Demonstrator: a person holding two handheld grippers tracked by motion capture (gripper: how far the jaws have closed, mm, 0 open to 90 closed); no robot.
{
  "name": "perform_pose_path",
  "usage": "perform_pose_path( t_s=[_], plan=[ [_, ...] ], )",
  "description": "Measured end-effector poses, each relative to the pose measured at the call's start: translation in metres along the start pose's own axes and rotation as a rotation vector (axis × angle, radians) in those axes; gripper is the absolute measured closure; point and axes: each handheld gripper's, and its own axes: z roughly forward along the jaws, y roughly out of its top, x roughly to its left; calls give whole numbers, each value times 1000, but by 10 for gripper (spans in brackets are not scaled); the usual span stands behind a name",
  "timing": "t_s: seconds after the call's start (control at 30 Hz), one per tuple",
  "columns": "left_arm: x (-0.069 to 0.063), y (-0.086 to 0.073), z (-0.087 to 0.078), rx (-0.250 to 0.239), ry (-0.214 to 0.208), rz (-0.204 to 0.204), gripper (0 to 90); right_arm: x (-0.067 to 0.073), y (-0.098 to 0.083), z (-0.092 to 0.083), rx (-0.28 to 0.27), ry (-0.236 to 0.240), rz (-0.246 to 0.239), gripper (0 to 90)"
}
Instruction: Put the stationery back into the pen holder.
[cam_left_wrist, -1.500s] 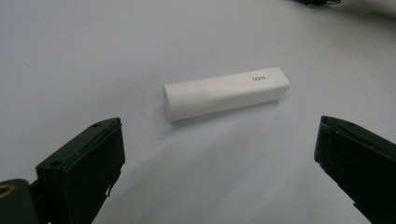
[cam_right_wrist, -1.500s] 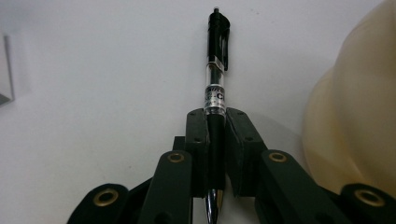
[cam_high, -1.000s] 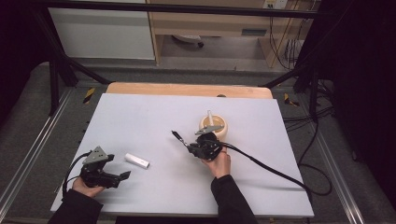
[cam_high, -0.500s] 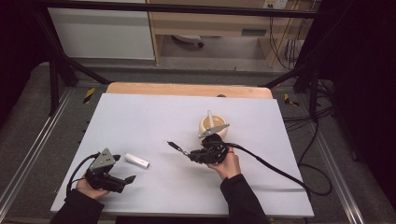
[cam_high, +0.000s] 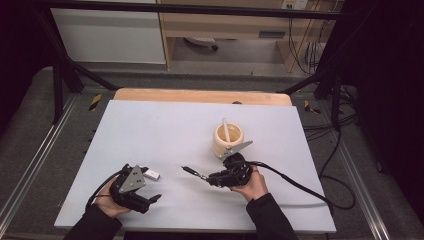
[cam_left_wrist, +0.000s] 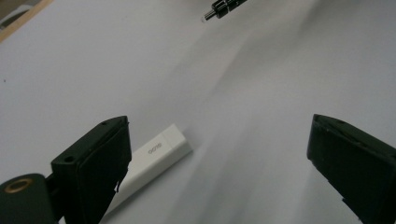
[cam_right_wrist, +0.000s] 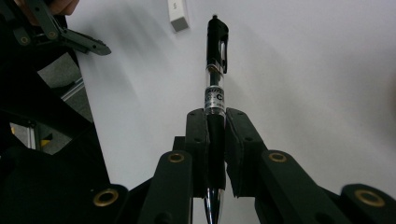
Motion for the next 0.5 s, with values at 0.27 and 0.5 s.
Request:
perform_pose_path(
  t_s=[0.27, 0.5],
  plan=[
    [-17, 24, 16, 33, 17, 189, 71, 0, -10, -7, 7, 7, -2, 805],
    [-33, 47, 25, 28, 45, 361, 77, 5, -12, -10, 4, 24, -19, 805]
  ],
)
